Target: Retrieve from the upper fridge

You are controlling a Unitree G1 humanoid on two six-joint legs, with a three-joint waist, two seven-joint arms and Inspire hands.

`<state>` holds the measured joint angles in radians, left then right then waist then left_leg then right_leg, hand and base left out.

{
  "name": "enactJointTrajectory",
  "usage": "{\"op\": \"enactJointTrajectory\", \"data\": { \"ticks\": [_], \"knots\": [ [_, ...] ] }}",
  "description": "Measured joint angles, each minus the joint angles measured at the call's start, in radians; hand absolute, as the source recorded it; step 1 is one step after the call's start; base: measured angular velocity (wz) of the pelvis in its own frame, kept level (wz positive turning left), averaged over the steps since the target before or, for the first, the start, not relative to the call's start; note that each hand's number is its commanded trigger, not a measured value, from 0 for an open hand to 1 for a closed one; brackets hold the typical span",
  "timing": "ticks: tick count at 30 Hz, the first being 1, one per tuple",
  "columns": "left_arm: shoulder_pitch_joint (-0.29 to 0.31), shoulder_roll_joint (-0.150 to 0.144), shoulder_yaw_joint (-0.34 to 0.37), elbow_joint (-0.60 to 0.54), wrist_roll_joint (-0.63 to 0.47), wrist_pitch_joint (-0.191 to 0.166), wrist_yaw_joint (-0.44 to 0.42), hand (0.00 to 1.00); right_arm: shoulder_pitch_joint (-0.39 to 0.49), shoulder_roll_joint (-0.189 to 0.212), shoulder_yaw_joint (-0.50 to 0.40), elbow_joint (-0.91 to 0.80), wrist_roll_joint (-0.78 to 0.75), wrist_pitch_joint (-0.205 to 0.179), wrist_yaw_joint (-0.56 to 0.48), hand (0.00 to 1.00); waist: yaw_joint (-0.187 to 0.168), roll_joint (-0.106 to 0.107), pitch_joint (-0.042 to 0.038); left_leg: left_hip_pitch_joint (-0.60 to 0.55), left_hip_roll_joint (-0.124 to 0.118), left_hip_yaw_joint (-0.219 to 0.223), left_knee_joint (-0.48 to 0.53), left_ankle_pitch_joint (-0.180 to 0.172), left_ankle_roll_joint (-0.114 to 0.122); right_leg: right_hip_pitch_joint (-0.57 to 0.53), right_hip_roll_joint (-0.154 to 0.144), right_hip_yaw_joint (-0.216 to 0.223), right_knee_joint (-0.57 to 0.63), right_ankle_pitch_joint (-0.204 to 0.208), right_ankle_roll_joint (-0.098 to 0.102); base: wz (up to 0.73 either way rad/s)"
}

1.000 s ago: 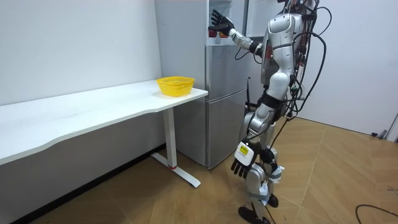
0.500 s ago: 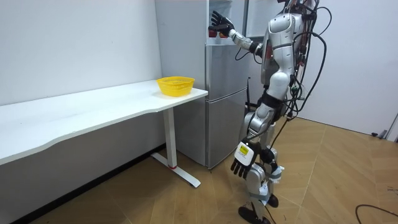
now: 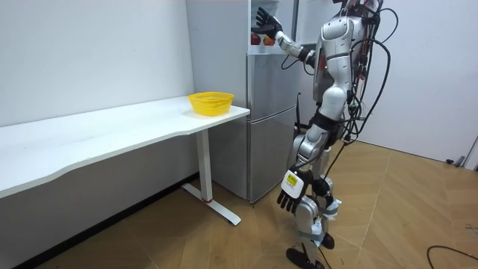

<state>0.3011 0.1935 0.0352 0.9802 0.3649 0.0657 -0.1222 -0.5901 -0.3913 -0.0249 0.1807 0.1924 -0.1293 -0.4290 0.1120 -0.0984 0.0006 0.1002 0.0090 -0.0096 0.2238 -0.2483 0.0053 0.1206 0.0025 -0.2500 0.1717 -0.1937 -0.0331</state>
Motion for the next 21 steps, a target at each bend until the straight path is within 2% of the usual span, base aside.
{"op": "enactJointTrajectory", "data": {
  "ticks": [21],
  "knots": [
    [0.0, 0.002, 0.0, 0.001, 0.0, 0.0, 0.0, 0.0, 0.0, 0.0, 0.0, 0.0, 0.005, 0.0, -0.016, 0.0, 0.0, -0.001, 0.0035, -0.001, 0.0, 0.0, -0.001, 0.0, 0.0, -0.001, 0.0, -0.002, -0.001, 0.0, 0.0, 0.0]
  ]
}}
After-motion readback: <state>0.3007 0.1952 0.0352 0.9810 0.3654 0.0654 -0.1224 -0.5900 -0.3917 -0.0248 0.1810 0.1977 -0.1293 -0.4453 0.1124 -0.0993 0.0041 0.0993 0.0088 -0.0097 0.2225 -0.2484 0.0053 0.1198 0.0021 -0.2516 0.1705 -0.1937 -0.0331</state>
